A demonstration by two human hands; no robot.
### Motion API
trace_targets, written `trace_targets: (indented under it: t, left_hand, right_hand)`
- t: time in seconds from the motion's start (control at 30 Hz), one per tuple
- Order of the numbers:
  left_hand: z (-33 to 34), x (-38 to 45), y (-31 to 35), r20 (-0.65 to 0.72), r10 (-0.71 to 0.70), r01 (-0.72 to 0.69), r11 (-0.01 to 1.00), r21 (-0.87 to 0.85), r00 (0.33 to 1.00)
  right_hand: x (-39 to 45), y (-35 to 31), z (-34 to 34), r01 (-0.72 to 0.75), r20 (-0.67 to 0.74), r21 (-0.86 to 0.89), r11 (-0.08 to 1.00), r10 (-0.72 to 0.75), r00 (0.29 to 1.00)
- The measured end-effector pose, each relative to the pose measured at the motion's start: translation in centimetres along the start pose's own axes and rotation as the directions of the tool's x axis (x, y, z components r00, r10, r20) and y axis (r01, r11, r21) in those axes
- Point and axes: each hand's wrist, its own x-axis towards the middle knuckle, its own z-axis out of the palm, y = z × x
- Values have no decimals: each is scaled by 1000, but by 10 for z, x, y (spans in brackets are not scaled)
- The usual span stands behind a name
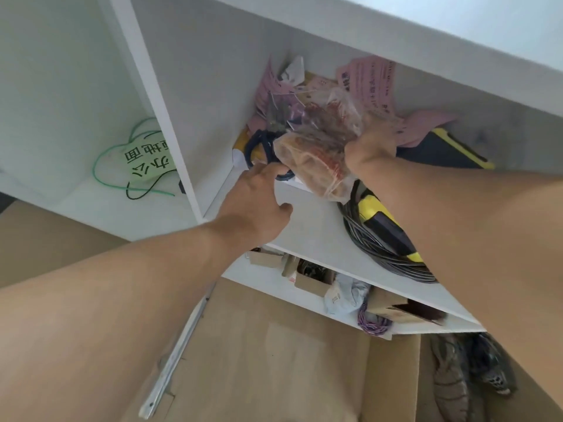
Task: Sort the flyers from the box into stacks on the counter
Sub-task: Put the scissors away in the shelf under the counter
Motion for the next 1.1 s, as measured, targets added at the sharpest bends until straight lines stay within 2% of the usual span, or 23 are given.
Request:
trace_targets:
  t: [0.1,0.17,0.27,0.37,0.47,0.53,0.6,0.67,0.8,0.9,1.0,1.1]
  left_hand:
    - [6,-5,-3,3,1,-1,999,33,1000]
    - [6,-6,-3,15,5,-6,1000,30,1000]
    - [6,-4,1,47,5,-6,1000,30,999]
    - [7,-2,5,60,-2,-1,999,51,998]
    - [9,-2,6,85,-13,8,998,61,996]
    - [11,-7,5,116,-29,23,998,52,993]
    - [12,-15,3,164,-37,34,999,21,986]
    - [10,-27,0,203,-40,44,999,-18,978]
    - [-10,-51,4,257,-69,88,994,-65,964]
    - [-42,-72,15,270,-124,153,984,-87,955]
    - [-85,-100,36,276,-164,198,975,-98,947]
    - [-133,-133,53,275,-203,241,964,-112,940]
  right_hand:
    - [15,-1,1,40,-108,179,983,-21,994]
    - [16,-1,3,97,-108,236,967,-73,991]
    - [-3,3,9,191,-176,61,980,-178,968]
    - [-24,13,18,340,-225,-121,933,-359,906]
    - [-40,24,29,354,-79,-156,922,-369,926]
    - [-45,29,32,286,83,-79,955,-279,957]
    - [-45,30,27,217,211,7,976,-213,954]
    - [-47,27,15,239,224,-7,971,-231,947]
    - [-83,22,-14,327,162,-32,945,-318,934]
    - [-135,16,-30,352,295,-33,936,-327,898]
    - [-187,-2,-59,295,447,-5,956,-262,856]
    - [-234,-32,-97,220,485,61,974,-221,846]
